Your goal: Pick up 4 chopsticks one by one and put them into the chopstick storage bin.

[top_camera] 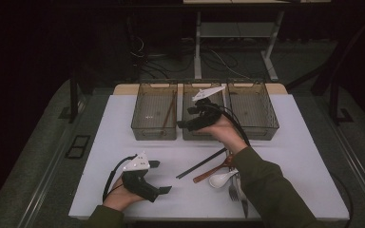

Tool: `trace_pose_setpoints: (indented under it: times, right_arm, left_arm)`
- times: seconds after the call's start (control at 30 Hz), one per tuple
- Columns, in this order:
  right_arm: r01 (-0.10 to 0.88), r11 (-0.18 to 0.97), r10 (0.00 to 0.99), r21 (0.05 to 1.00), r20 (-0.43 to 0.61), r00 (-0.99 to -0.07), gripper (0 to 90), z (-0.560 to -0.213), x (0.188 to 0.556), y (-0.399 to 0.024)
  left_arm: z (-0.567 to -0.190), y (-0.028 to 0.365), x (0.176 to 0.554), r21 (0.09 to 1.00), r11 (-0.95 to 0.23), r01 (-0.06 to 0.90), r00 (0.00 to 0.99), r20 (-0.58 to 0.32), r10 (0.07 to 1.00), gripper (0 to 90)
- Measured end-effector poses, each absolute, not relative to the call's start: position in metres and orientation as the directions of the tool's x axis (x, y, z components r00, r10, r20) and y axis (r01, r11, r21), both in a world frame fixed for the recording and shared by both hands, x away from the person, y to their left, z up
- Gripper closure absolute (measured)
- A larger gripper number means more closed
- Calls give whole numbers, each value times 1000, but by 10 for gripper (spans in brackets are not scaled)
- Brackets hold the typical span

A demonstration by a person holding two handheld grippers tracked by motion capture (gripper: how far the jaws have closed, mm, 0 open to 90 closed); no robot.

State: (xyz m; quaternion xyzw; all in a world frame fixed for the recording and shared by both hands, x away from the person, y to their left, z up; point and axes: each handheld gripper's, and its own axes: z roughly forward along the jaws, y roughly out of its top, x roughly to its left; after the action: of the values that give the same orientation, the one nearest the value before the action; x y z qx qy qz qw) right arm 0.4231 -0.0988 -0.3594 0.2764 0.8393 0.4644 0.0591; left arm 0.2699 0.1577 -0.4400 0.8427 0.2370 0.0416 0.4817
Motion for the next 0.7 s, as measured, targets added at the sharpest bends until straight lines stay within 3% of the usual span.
trace_pose_setpoints:
  times: [0.17, 0.3, 0.7]
  right_arm:
    - [407, 421, 507, 811, 161, -847, 189, -362, 412, -112]
    - [393, 431, 497, 812, 150, -855, 122, -367, 402, -120]
    - [380, 464, 521, 800, 100, -848, 115, -383, 376, -153]
  left_arm:
    - [-440, 156, 269, 832, -422, 360, 883, -159, 441, 0]
    - [-440, 156, 269, 832, -424, 359, 884, -156, 441, 0]
    - [-441, 156, 269, 831, -421, 363, 880, -158, 447, 0]
